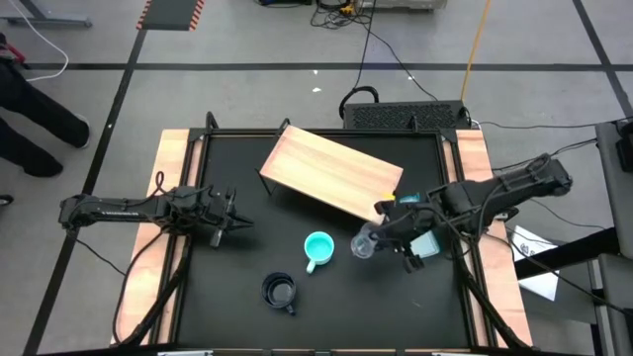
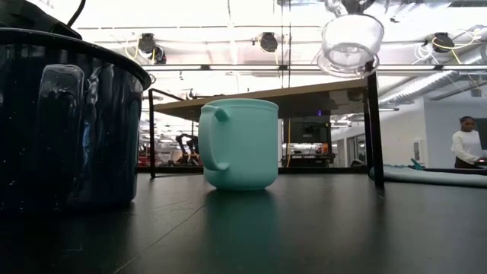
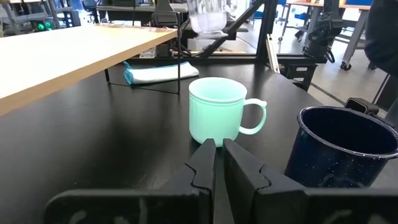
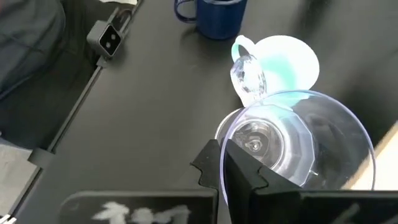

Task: Stack small to large cups/mugs on shelf
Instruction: Put the transparent mug on the shelf

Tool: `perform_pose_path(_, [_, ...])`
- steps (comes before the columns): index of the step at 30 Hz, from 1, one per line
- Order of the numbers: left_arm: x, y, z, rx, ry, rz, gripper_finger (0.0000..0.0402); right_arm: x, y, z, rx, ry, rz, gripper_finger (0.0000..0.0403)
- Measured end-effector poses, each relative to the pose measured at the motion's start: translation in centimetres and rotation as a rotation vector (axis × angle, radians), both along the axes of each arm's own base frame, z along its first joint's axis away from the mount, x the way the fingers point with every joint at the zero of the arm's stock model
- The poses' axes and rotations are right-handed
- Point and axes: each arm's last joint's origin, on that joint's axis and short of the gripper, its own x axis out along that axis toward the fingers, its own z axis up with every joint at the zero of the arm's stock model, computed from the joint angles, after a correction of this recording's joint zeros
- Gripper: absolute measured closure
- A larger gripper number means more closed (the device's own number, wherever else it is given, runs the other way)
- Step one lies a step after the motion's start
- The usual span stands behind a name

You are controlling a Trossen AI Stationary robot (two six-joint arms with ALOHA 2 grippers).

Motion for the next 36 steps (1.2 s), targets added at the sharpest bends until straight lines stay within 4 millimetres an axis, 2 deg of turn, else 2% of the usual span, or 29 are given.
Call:
perform_pose_path(9, [0.0, 0.0, 0.0, 0.010, -0.001, -0.002, 0.0369, 2.8, -0.9, 2.3, -0.052, 0.089, -0.020, 0.0403])
perform_pose_path(18, [0.0, 0.0, 0.0, -0.003, 0.001, 0.000, 0.0369, 5.3, -2.3, 3.6, -0.087, 0.153, -0.047, 0.0403])
perform_pose_path(27, [0.0, 0.0, 0.0, -0.003, 0.000, 0.000, 0.0369, 5.6, -4.5, 4.7, -0.081, 0.148, -0.123, 0.0403])
perform_pose_path(36, [0.0, 0.0, 0.0, -0.003, 0.000, 0.000, 0.0369, 5.5, -5.7, 4.6, -0.084, 0.169, -0.164, 0.0403])
